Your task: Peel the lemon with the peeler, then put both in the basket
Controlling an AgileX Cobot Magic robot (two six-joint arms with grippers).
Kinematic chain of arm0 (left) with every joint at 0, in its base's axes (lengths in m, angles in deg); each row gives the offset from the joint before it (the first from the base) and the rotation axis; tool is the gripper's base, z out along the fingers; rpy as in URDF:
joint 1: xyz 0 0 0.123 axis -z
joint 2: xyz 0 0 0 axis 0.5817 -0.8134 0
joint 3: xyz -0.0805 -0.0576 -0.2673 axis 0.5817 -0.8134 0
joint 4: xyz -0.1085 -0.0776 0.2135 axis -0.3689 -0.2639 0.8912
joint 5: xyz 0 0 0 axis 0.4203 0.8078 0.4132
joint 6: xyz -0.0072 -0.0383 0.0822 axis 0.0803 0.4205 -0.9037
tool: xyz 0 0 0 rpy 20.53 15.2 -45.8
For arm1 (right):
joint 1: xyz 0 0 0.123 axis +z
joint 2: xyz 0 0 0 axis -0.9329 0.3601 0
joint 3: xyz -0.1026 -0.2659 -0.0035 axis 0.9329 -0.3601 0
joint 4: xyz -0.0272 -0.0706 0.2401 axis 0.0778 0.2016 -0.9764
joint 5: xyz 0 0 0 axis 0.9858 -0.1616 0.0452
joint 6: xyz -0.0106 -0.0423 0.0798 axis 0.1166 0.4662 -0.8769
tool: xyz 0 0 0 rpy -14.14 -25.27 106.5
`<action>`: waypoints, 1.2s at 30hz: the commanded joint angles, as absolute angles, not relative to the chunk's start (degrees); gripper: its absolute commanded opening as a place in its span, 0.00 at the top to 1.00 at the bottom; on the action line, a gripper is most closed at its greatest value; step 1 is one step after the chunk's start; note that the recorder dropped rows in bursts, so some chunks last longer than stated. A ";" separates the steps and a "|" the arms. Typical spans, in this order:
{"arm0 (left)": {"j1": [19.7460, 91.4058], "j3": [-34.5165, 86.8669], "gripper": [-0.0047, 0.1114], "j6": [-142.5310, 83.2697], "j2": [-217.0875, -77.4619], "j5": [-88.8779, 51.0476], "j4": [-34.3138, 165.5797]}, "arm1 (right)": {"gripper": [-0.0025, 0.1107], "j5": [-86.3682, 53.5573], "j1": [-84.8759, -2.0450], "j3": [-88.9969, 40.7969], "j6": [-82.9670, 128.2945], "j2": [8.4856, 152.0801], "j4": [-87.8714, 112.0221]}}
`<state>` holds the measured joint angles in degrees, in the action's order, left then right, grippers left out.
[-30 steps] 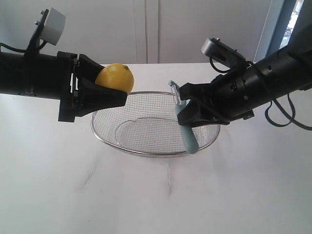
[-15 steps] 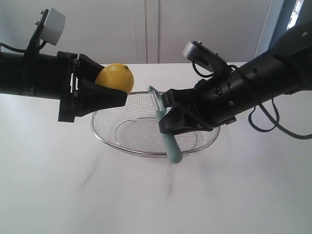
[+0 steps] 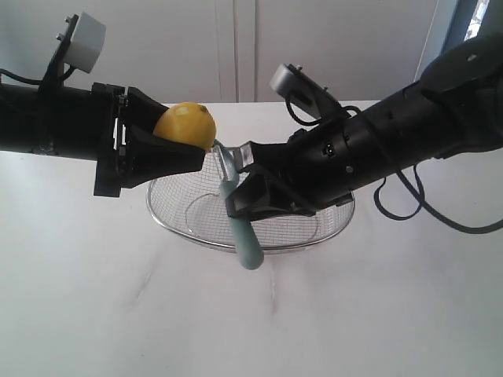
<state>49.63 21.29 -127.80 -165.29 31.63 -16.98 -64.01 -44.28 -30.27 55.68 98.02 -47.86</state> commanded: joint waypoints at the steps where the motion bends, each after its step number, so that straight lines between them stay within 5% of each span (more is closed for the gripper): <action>1: 49.39 21.55 0.96 -127.88 -164.88 33.24 -19.11 | 0.98 -64.60 -44.22 -30.46 56.72 97.91 -50.15; 36: 49.39 21.55 0.96 -127.88 -164.88 33.24 -19.11 | 0.98 -60.26 -44.43 -30.46 52.76 92.41 -46.15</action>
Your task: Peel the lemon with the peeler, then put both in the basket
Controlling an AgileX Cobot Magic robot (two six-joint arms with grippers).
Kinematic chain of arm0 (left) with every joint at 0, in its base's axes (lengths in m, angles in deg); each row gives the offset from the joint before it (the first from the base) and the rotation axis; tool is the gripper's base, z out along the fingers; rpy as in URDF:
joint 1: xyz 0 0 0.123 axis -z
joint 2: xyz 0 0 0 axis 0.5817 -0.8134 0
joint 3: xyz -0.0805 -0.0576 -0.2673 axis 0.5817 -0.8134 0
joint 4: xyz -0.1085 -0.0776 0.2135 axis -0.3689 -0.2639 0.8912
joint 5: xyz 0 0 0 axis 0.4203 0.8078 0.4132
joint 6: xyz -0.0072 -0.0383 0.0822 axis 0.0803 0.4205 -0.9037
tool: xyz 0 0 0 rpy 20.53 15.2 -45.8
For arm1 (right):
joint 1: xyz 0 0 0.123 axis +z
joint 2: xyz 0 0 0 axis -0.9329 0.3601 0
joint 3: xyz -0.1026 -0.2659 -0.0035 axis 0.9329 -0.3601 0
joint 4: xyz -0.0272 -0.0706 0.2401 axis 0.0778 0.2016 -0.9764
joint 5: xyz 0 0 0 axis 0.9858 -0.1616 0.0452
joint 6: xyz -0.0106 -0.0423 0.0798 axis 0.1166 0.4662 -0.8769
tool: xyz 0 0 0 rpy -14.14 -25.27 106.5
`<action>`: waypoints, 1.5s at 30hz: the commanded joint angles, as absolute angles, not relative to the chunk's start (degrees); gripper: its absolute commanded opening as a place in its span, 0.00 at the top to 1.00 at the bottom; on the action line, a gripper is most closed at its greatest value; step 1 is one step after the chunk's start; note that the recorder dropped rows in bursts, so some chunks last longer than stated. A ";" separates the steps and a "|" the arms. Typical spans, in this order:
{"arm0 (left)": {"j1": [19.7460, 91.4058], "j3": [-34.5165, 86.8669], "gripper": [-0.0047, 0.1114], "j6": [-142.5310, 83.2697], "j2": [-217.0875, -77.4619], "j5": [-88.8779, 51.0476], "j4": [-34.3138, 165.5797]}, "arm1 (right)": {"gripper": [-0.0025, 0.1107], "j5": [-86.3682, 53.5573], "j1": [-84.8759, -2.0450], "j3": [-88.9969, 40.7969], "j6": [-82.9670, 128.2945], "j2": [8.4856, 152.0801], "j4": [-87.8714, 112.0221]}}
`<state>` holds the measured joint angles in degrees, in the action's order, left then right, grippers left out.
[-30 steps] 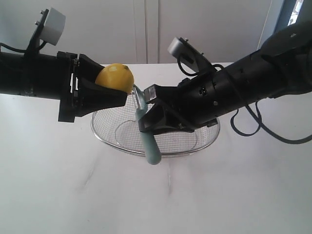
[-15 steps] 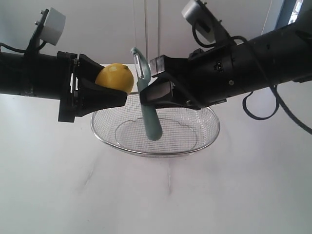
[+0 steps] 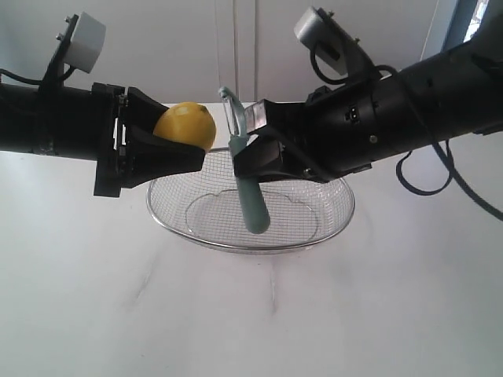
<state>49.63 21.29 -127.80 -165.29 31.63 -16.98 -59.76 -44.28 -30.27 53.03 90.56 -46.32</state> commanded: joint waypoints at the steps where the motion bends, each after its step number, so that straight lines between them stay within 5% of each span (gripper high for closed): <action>1: 49.39 21.55 0.96 -127.88 -164.88 33.24 -19.11 | 0.98 -60.50 -44.43 -30.46 52.76 93.13 -46.15; 22: 49.39 21.55 0.96 -127.88 -164.88 33.24 -19.11 | 0.98 -68.61 -44.32 -30.46 58.22 98.37 -55.19; 45: 49.39 21.55 0.96 -127.88 -164.88 33.24 -19.11 | 0.98 -61.81 -44.43 -30.46 57.05 94.22 -55.42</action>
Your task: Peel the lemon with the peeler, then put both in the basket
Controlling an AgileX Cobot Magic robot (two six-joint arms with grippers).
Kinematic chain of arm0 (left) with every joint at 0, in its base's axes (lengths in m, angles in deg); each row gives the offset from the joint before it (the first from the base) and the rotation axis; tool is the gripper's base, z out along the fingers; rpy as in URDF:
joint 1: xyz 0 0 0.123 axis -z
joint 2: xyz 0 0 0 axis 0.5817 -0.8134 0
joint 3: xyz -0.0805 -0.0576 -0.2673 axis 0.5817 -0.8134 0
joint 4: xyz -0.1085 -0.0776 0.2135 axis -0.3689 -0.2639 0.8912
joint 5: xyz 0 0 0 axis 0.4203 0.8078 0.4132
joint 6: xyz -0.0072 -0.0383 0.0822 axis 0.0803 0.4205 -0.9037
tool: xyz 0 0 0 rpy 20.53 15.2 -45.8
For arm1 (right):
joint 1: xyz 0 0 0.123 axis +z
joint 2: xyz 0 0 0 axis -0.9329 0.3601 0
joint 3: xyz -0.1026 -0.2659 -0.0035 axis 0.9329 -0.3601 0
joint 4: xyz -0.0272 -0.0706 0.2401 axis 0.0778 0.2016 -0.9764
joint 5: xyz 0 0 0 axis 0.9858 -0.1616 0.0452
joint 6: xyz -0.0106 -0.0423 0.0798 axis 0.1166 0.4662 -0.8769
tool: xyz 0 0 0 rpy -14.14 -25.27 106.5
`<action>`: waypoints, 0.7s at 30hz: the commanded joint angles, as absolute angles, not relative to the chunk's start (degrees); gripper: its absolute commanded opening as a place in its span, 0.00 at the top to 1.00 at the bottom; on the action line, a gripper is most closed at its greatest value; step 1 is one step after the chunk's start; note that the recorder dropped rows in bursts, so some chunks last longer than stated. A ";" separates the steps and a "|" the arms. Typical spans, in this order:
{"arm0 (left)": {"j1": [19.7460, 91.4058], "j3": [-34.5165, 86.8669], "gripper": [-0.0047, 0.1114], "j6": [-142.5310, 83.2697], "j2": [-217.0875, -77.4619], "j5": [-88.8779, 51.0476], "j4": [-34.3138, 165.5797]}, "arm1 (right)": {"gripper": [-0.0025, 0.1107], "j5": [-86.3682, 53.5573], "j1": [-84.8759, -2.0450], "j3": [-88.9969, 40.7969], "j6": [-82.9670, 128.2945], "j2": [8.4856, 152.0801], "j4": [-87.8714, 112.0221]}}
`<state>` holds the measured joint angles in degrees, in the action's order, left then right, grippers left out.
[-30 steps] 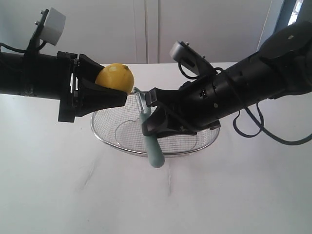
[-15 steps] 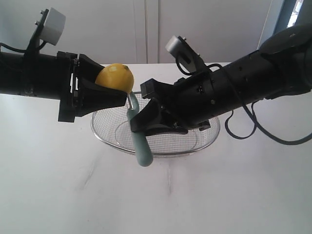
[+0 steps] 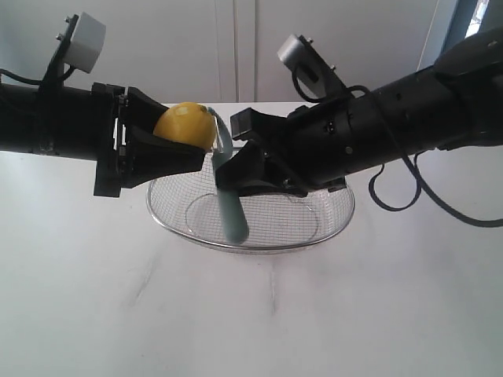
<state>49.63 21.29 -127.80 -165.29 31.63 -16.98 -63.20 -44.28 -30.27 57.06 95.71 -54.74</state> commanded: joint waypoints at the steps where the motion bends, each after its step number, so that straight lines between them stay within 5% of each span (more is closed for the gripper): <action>1: 49.39 21.55 0.96 -127.88 -164.88 33.24 -19.11 | 0.98 -61.34 -44.43 -30.46 57.05 93.72 -55.42; 21: 49.39 21.55 0.96 -127.88 -164.88 33.24 -19.11 | 0.98 -59.52 -44.43 -30.46 56.21 88.63 -53.62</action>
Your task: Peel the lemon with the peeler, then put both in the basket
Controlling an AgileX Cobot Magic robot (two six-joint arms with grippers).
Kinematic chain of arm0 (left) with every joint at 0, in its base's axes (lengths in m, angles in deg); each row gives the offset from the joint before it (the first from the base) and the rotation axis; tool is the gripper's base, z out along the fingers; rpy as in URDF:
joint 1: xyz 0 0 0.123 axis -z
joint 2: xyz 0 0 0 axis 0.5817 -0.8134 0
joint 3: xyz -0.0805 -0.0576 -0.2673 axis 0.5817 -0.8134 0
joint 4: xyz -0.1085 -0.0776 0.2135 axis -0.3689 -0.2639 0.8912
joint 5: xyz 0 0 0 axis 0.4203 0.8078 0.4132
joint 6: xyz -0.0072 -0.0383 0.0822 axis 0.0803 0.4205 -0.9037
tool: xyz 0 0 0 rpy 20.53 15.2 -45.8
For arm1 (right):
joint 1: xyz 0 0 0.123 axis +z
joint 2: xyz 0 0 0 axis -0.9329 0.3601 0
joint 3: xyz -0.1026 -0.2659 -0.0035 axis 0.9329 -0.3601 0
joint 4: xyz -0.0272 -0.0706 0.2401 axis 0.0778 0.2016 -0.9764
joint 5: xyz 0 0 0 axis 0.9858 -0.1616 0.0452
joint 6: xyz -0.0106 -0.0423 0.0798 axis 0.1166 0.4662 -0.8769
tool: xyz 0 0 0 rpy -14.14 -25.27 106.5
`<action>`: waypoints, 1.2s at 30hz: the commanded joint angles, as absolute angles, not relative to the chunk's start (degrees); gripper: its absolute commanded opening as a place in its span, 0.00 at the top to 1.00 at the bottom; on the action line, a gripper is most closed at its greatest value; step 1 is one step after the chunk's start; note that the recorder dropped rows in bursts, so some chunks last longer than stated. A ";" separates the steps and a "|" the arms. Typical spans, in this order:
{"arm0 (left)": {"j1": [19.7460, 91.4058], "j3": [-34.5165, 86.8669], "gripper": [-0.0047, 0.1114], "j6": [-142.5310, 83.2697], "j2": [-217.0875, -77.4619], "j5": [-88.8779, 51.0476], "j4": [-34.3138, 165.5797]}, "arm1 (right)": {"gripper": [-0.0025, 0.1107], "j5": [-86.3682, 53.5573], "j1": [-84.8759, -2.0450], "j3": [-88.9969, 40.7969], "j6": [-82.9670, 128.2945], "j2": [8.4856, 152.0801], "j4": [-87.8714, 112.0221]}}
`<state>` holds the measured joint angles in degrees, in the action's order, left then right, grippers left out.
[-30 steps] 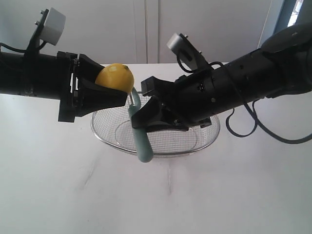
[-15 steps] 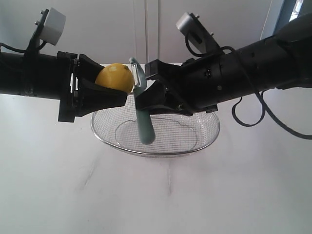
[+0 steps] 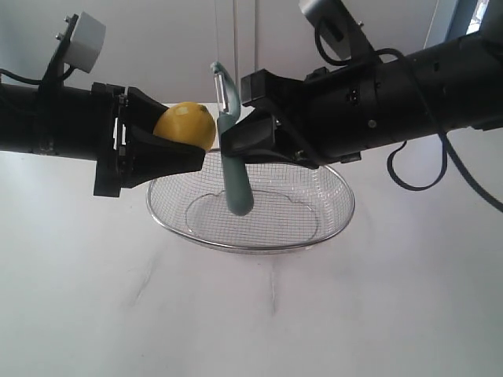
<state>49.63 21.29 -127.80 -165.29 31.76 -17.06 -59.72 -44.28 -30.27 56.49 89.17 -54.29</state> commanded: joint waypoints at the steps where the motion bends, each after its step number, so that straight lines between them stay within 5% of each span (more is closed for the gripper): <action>1: 49.39 21.55 0.96 -127.88 -164.88 33.24 -19.11 | 0.98 -59.52 -44.43 -30.46 56.21 88.63 -53.62; 36: 49.39 21.55 0.96 -127.88 -164.88 33.24 -19.11 | 0.98 -60.64 -44.43 -30.46 47.26 96.23 -39.90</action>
